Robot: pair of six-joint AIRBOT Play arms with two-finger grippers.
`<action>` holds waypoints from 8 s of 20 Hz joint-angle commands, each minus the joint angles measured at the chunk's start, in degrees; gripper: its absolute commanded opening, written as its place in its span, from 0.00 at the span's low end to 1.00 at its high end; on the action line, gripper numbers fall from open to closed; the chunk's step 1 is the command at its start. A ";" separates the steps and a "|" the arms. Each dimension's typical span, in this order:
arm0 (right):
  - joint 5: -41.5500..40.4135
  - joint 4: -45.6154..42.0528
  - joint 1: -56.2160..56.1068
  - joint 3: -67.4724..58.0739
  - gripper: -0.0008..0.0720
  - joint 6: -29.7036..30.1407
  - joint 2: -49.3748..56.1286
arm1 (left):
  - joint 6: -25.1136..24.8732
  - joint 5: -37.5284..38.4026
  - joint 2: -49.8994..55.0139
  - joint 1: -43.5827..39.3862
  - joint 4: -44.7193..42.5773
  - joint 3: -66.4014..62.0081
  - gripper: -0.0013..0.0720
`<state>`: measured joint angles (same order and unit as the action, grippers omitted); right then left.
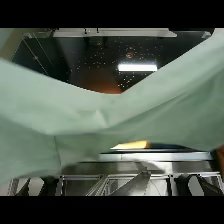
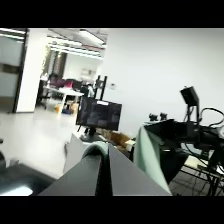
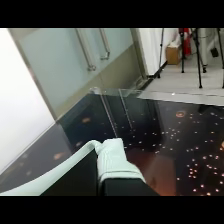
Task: Fold the shirts.
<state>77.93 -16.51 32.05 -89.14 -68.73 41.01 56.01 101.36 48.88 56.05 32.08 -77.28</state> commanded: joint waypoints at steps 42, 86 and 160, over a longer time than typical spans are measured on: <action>-1.03 -12.50 -7.10 0.02 0.03 20.57 74.66 | 6.99 -21.53 63.69 -39.91 -71.49 -14.82 0.04; -1.20 -22.29 -4.68 2.01 0.05 15.82 75.36 | 7.45 -31.45 63.32 -41.88 -79.03 -9.44 0.04; -8.50 -34.73 10.71 49.44 0.76 12.59 44.46 | 6.56 -40.83 25.79 -56.37 -63.73 53.18 0.05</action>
<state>70.46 -49.52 43.64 -39.92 -56.80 81.30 62.89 58.81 74.46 -0.27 -32.82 -23.75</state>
